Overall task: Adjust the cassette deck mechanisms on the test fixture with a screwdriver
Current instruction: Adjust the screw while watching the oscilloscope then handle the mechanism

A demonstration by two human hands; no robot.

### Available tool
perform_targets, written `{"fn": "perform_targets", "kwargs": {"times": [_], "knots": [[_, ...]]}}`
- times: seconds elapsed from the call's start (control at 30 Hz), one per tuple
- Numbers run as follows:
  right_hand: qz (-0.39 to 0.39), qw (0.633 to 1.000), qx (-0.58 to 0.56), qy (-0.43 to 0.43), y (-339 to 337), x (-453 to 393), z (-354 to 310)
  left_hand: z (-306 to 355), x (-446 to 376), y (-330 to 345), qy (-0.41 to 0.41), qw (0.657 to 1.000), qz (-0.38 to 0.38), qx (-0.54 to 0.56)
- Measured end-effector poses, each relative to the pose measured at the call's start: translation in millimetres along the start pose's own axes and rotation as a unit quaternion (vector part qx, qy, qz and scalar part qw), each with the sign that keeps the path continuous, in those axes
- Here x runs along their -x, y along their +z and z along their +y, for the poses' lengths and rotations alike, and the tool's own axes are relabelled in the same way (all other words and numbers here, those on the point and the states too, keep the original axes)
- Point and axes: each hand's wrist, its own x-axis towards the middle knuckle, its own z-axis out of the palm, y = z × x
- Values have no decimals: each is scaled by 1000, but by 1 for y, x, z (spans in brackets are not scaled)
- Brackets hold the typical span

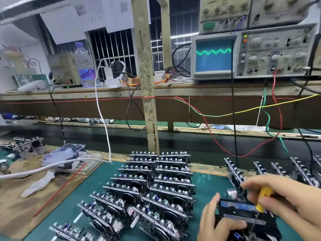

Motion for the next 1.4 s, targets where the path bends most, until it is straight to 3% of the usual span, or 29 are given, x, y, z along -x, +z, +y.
{"fn": "perform_targets", "kwargs": {"times": [0.1,0.33,0.43,0.53,0.57,0.7,0.83,0.97,1.07,1.13,1.27,1.33,1.4], "knots": [[49,998,-31,-21,13,5,-14,-4,2,-3,24,1000,-5,-19],[68,995,-1,72,51,27,-19,-7,4,-5,48,998,-38,-6],[159,982,-82,58,43,27,-17,8,7,-3,13,999,-40,4],[243,930,-271,54,30,33,-18,-3,9,-13,55,994,-79,-44],[238,907,-341,68,25,38,-18,-8,7,-15,87,991,-79,-69],[159,828,-510,171,8,57,-22,-26,-1,-37,184,925,-238,-231],[126,784,-544,272,8,62,-23,-36,0,-23,307,912,-131,-238],[149,755,-581,266,10,57,-28,-43,5,-21,309,918,-103,-225],[121,723,-641,230,7,51,-29,-35,13,-17,302,926,-73,-214],[103,759,-596,240,7,44,-25,-36,17,-16,285,931,-75,-218],[88,908,-344,223,11,39,-16,-36,15,-18,290,929,-80,-215],[80,932,-301,187,9,38,-13,-35,16,-18,289,928,-82,-219],[81,918,-343,182,6,35,-12,-34,17,-18,278,932,-82,-219]]}}
